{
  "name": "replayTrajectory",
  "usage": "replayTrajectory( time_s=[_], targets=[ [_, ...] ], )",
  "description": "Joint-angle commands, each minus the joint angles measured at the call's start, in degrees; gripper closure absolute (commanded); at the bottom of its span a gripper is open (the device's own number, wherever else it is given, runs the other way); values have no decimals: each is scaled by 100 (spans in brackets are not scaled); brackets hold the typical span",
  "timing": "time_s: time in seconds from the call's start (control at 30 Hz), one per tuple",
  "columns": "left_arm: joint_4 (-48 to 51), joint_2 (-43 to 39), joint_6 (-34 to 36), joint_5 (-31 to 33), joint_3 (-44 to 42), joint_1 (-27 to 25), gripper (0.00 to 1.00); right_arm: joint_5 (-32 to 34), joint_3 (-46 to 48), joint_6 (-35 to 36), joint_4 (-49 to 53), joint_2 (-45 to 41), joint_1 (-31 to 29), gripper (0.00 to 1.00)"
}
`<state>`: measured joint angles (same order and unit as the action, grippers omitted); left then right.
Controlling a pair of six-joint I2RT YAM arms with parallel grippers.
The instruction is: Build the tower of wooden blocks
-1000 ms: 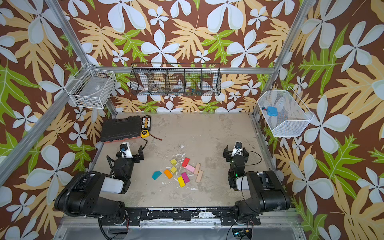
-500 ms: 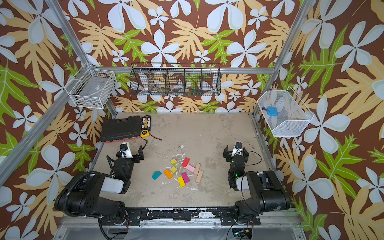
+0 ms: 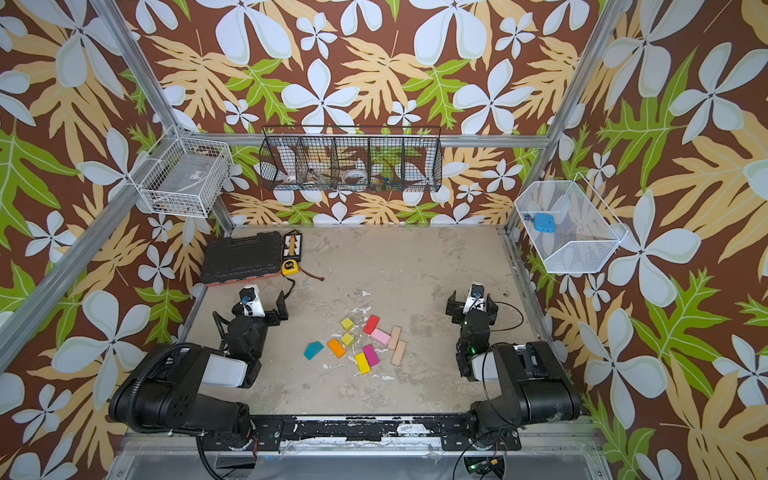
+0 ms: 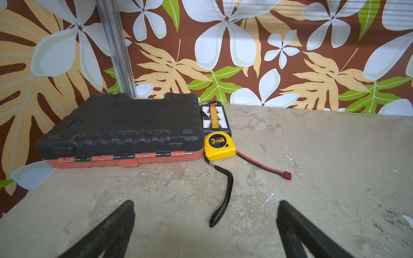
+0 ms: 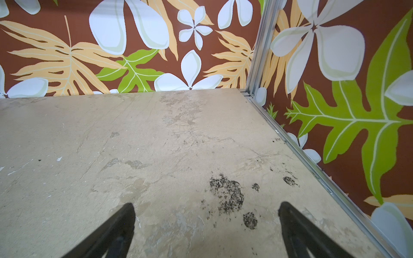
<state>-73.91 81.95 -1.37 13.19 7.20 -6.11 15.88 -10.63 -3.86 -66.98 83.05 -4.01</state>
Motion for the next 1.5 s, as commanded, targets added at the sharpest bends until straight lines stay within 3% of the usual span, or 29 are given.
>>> replayTrajectory(
  time_s=[0.0,0.07,0.2,0.23,0.27,0.33,0.4,0.5,0.53,0.6,0.67,0.83,0.97,1.03,1.13,1.47],
  targets=[
    [359,-569,-99,320,84,8,0,367,-470,-83,1057,-529,-71,0],
    [1430,-1268,-245,542,389,9,0,834,-1289,-546,2789,-1007,-65,0],
    [3262,-2273,-938,563,1093,4,0,1150,-2135,-1929,4667,-1542,-57,0],
    [3782,-2517,-1244,617,1293,12,0,1189,-2531,-2463,5662,-1637,-60,0],
    [4273,-2743,-1532,651,1465,7,0,1241,-2764,-2522,6066,-1692,-111,0],
    [5174,-3073,-1883,567,1861,5,0,1048,-2914,-2534,6336,-1808,-116,0],
    [6287,-3285,-2036,452,2354,5,0,431,-2993,-2678,6563,-2038,-57,0],
    [7859,-3569,-3175,1709,2772,21,0,-717,-3176,-2933,7020,-2594,-172,0],
    [8249,-3702,-3430,1837,2810,42,0,-1044,-3203,-3125,7255,-2796,-259,0],
    [8344,-4071,-3087,1159,2740,88,0,-1491,-3090,-3285,7342,-3184,-614,0],
    [8462,-4628,-3028,800,2457,85,0,-1305,-2942,-3406,7560,-3530,-1291,0],
    [8716,-5844,-3192,903,1607,86,0,-785,-2355,-3626,7914,-3844,-3020,0],
    [8733,-6199,-3505,1220,1023,84,0,10,-2180,-3861,8396,-3596,-3924,3],
    [8604,-6151,-3329,838,1037,83,0,264,-2204,-3896,8666,-3455,-4124,7],
    [8501,-5999,-3370,784,998,84,0,489,-2225,-3922,9047,-3367,-4130,14],
    [8739,-6323,-3473,730,977,86,0,313,-1833,-3965,8645,-3093,-4131,12]
  ],
)
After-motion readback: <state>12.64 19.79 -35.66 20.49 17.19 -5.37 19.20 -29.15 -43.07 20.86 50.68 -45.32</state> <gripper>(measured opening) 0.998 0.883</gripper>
